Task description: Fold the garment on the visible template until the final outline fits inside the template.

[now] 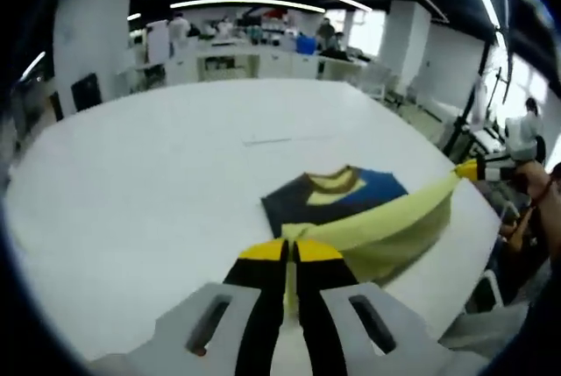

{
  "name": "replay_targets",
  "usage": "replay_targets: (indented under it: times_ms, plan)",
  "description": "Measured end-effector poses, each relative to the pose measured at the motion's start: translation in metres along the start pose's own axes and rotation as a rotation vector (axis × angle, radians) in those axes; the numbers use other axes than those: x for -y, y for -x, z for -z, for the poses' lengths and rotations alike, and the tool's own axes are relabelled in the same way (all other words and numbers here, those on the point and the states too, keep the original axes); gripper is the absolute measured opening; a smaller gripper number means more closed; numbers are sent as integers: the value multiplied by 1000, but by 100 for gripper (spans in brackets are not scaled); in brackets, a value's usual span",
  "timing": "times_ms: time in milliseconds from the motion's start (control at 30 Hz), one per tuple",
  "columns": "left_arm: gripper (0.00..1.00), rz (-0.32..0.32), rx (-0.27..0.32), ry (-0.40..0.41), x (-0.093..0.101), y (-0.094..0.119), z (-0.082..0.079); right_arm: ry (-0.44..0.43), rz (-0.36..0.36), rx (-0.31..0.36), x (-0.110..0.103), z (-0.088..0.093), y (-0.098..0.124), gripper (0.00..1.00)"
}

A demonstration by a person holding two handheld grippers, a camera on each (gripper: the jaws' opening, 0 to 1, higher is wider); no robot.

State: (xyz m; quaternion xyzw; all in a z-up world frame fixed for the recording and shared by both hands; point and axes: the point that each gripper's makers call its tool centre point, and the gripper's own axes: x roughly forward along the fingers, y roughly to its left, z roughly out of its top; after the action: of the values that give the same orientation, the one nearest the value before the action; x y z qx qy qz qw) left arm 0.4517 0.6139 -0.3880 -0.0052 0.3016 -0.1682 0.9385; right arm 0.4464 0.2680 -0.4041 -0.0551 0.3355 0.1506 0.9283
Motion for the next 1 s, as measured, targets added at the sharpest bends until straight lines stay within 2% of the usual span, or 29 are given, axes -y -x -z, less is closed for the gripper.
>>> replay_targets:
  times_ms: [33, 133, 500, 767, 833, 867, 1000]
  plan:
    - [0, -2, -4, 10, -1, -4, -1, -1, 8, 15, 3, -7, -5, 0]
    - [0, -13, 32, 44, -6, -16, -11, -1, 22, 34, 8, -18, -14, 0]
    - [0, -59, 109, 90, -16, -50, -39, -27, 50, 77, 27, -42, -44, 0]
    - [0, -106, 134, 121, -28, -82, -42, -49, 66, 94, 35, -52, -72, 0]
    - [0, -113, 145, 138, -30, -85, -43, -56, 71, 97, 36, -53, -78, 0]
    - [0, -131, 171, 176, -33, -86, -46, -60, 74, 105, 37, -56, -83, 0]
    - [0, -155, 190, 184, -39, -96, -46, -78, 87, 113, 40, -59, -98, 0]
